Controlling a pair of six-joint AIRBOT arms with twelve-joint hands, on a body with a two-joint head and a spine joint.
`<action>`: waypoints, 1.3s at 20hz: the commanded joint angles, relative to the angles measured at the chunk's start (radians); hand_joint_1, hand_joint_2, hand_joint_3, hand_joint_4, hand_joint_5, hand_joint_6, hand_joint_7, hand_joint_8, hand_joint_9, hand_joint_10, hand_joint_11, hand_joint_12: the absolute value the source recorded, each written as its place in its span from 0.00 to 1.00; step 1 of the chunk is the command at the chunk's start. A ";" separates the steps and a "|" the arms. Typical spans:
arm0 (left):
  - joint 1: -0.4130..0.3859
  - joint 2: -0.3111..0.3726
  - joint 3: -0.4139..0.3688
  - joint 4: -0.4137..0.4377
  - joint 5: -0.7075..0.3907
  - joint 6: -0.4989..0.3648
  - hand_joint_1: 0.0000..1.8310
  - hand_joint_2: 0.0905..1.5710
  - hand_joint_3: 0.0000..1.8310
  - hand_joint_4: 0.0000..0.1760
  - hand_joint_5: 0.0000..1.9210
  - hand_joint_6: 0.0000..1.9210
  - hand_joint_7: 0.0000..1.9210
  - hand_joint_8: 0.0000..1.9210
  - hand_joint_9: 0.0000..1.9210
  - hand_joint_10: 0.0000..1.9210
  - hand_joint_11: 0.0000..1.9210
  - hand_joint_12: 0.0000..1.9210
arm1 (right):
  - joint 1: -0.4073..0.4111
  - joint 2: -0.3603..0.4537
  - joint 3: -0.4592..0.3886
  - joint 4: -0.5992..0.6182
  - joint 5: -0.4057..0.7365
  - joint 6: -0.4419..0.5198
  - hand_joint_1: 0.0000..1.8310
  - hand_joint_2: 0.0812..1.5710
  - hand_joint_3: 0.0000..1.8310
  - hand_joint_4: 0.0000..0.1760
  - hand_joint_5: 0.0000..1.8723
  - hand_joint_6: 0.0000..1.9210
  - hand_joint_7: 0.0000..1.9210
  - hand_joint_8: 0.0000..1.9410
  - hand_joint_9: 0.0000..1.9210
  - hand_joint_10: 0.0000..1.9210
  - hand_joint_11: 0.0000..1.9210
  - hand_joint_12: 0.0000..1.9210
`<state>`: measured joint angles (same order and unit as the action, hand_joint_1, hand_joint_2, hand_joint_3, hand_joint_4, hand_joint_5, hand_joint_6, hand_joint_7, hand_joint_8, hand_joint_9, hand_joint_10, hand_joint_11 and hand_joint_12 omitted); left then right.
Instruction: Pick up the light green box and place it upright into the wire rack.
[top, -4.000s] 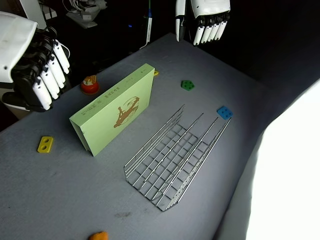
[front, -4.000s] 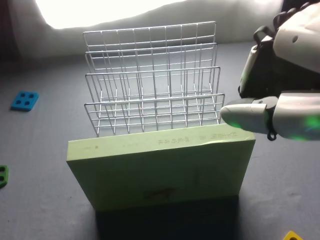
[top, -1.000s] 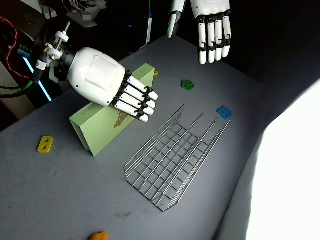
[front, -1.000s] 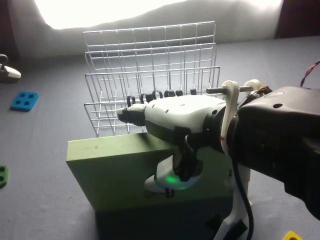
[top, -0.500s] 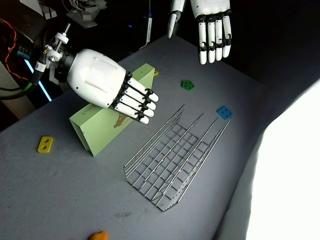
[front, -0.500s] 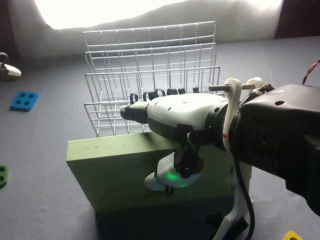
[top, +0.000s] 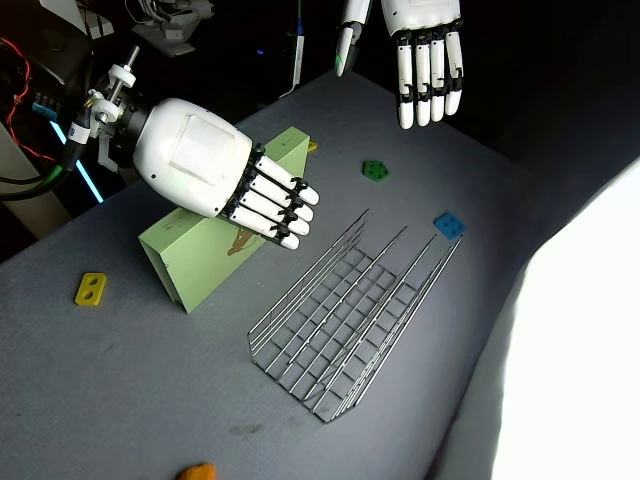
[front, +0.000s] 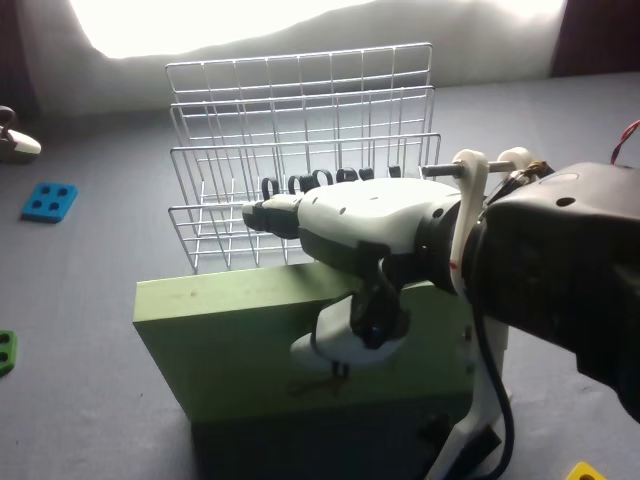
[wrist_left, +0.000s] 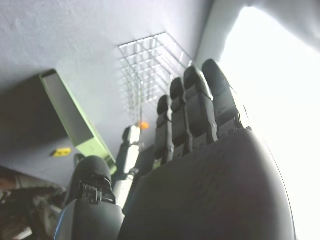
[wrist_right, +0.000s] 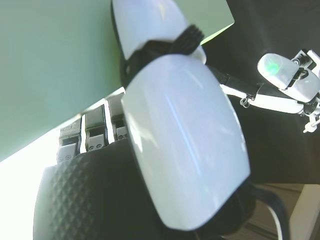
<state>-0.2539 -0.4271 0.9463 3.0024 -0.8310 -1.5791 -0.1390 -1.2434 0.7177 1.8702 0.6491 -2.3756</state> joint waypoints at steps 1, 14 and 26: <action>-0.015 0.002 -0.005 0.010 0.086 0.000 0.00 0.76 0.00 0.16 0.09 0.00 0.13 0.00 0.12 0.00 0.00 0.29 | 0.019 0.008 0.000 -0.056 -0.016 0.006 0.63 0.66 0.01 0.00 0.04 0.00 0.06 0.00 0.03 0.00 0.00 0.17; -0.015 0.002 -0.003 0.010 0.086 0.000 0.00 0.76 0.00 0.14 0.10 0.00 0.12 0.00 0.10 0.00 0.00 0.22 | 0.011 0.013 0.000 -0.057 -0.015 -0.004 0.59 0.73 0.01 0.00 0.21 0.02 0.23 0.00 0.20 0.03 0.00 0.52; -0.015 0.002 -0.008 0.010 0.086 0.000 0.00 0.76 0.00 0.14 0.09 0.00 0.11 0.00 0.09 0.00 0.00 0.23 | 0.007 0.013 0.000 -0.060 -0.015 -0.011 0.73 0.77 0.00 0.00 0.45 0.47 0.36 0.78 0.33 0.87 0.28 0.89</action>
<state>-0.2539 -0.4271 0.9443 3.0024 -0.8310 -1.5787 -0.1383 -1.2343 0.7185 1.8637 0.6445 -2.3856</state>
